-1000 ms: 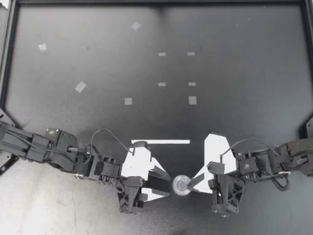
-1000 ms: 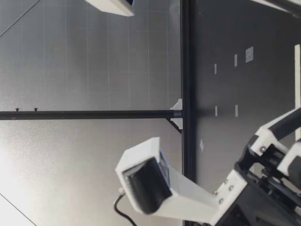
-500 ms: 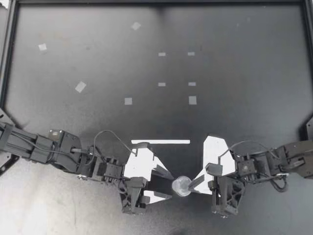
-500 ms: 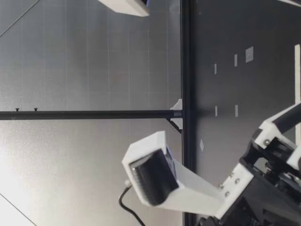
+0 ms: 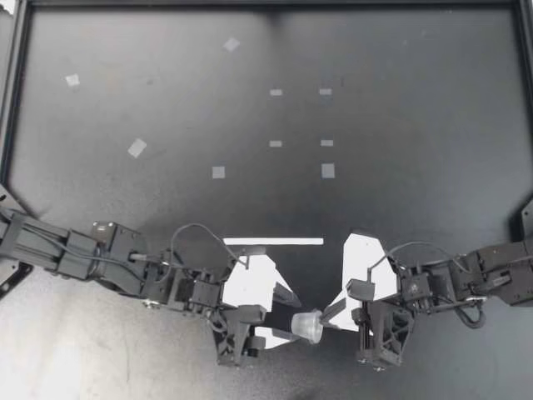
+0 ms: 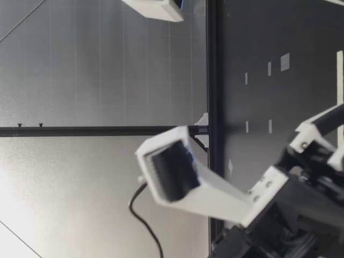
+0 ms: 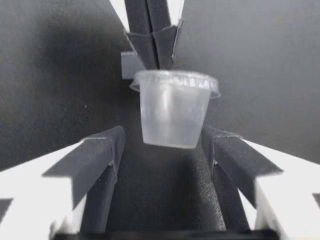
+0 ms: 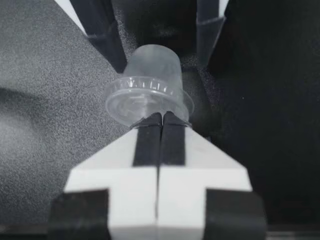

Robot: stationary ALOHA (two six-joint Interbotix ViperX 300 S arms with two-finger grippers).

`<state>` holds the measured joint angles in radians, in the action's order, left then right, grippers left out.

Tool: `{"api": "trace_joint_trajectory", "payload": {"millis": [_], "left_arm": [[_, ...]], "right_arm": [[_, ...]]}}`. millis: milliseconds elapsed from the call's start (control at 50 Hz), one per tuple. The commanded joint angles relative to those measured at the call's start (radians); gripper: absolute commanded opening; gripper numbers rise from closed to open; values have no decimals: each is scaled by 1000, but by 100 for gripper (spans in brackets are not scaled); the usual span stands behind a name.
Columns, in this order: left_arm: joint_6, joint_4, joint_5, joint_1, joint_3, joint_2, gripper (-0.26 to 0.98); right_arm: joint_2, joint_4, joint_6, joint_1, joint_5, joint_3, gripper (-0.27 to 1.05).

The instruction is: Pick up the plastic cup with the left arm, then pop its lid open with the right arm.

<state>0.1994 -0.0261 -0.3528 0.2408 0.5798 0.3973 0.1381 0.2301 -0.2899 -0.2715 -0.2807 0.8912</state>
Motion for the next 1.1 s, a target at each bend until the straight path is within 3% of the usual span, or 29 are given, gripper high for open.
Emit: {"api": "trace_joint_trajectory", "payload": {"millis": [0, 220, 520, 700, 800, 940, 1020, 1080], "left_arm": [[0, -2, 6, 3, -28, -12, 57], [0, 0, 31, 2, -48, -9, 54], [-2, -2, 46, 3, -49, -12, 26], [-3, -2, 43, -3, -31, -44, 24], [-6, -2, 20, -21, 2, -97, 22], [-20, 0, -104, -61, 103, -206, 18], [-38, -2, -255, -86, 179, -276, 18], [-55, -3, -391, -100, 230, -316, 18]], "right_arm": [[-11, -3, 0, -6, -12, -12, -9], [-12, -3, 0, -6, -14, -9, -9], [-32, -3, -2, -6, -15, -5, -9], [-84, -3, -3, -6, -15, 15, -9], [-167, -3, -3, -6, -17, 38, -9], [-334, 0, -18, -6, -67, 106, -7], [-413, 2, -60, -6, -140, 155, 1], [-466, 2, -115, -6, -227, 204, 14]]}}
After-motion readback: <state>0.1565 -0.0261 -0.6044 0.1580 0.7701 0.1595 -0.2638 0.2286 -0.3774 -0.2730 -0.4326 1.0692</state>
